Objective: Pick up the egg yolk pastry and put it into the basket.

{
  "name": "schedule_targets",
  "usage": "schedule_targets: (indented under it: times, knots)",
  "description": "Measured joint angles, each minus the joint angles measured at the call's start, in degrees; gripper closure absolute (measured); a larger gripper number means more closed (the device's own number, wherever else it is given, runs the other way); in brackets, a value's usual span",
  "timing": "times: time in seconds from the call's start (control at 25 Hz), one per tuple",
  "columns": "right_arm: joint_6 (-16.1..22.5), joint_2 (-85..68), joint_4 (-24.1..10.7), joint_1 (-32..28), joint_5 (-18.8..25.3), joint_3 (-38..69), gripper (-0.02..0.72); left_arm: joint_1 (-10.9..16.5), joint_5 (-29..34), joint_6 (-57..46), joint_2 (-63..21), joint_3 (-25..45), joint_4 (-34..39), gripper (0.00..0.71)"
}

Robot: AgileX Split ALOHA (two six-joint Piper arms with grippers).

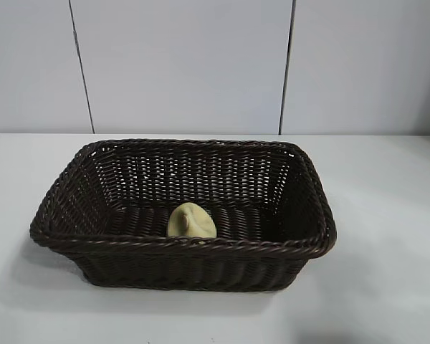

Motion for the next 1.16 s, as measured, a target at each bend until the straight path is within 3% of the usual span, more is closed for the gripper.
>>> schedule_targets:
  times: [0.68, 1.16]
  knots:
    - [0.0, -34.1, 0.2, 0.0, 1.7, 2.3, 0.220, 0.0, 0.0, 0.0, 0.0, 0.0, 0.0, 0.149]
    - [0.0, -35.7, 0.2, 0.0, 2.1, 2.3, 0.220, 0.0, 0.0, 0.0, 0.0, 0.0, 0.0, 0.149]
